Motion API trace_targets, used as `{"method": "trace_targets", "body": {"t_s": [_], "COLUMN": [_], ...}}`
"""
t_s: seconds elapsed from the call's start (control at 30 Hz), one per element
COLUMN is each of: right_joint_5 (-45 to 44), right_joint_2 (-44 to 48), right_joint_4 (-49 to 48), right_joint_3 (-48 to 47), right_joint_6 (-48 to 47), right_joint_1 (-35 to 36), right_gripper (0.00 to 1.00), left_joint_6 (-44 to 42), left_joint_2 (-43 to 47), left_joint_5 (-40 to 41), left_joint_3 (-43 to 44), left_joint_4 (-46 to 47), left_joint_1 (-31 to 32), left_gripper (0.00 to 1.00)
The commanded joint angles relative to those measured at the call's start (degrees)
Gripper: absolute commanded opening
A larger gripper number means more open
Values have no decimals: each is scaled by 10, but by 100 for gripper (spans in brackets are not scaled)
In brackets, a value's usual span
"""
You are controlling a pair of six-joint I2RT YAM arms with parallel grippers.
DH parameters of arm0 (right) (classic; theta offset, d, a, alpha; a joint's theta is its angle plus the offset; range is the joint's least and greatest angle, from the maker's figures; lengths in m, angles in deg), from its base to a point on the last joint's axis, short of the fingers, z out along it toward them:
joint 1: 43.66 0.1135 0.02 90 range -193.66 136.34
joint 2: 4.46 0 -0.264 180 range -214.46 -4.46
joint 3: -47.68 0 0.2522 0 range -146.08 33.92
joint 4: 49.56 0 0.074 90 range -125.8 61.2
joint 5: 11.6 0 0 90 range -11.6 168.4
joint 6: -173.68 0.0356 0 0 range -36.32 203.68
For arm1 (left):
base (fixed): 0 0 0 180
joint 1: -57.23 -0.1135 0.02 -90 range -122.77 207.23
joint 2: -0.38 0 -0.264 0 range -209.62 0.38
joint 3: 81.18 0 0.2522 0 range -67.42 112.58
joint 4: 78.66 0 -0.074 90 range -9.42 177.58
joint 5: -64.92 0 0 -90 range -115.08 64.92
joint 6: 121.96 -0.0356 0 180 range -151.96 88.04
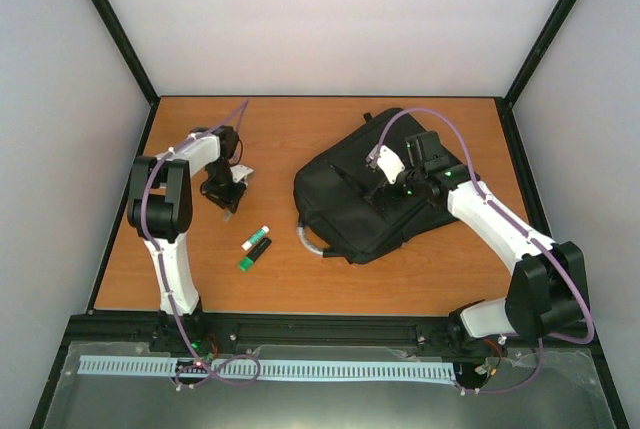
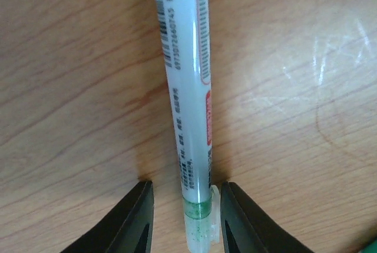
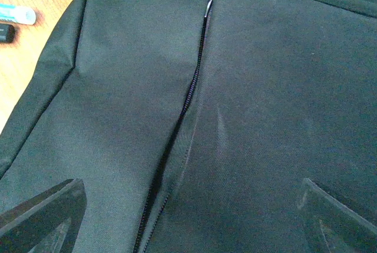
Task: Pack the student bag
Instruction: Pick up the stationery from the center of the board, then place the stationery in the student bag.
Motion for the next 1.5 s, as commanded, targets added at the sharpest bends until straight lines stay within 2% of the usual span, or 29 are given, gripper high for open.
{"method": "trace_targets", "body": {"t_s": [0.0,0.2,0.33,0.5,0.67,0.8,0.97,1.27,1.47], "right_joint_5": [13,19,16,17,-64,-108,-105,-85,-83], "right_joint_2": [13,6,7,15,6,-7,-31,-43,-52], "right_joint_4": [-10,-12,-11,6,-5,-19,-14,-10,-12], "right_joint_3": [7,2,1,-7,-17,-29,-45,-49,-50], "right_joint_6": [7,13,14,-27,-40,-42,-49,-40,-35], "right_joint_1": [-5,-6,-6,-6,-6,-6,-4,8,21], "right_gripper": [100,100,100,100,100,93,91,91,88], "left_joint_6": [-27,-4,5,2,6,16,26,13,18], "left_joint_2": [20,17,10,25,69,96,106,125,96], "left_joint_5": [33,9,-8,-6,-31,-94,-174,-277,-314], "left_joint_3": [-38,-63,-55,-25,25,66,112,137,128], "left_joint_4": [32,43,41,22,-18,-58,-98,-109,-103], "left_joint_1": [2,2,2,2,2,2,12,118,156], "left_gripper": [34,25,12,6,4,5,5,6,6]}}
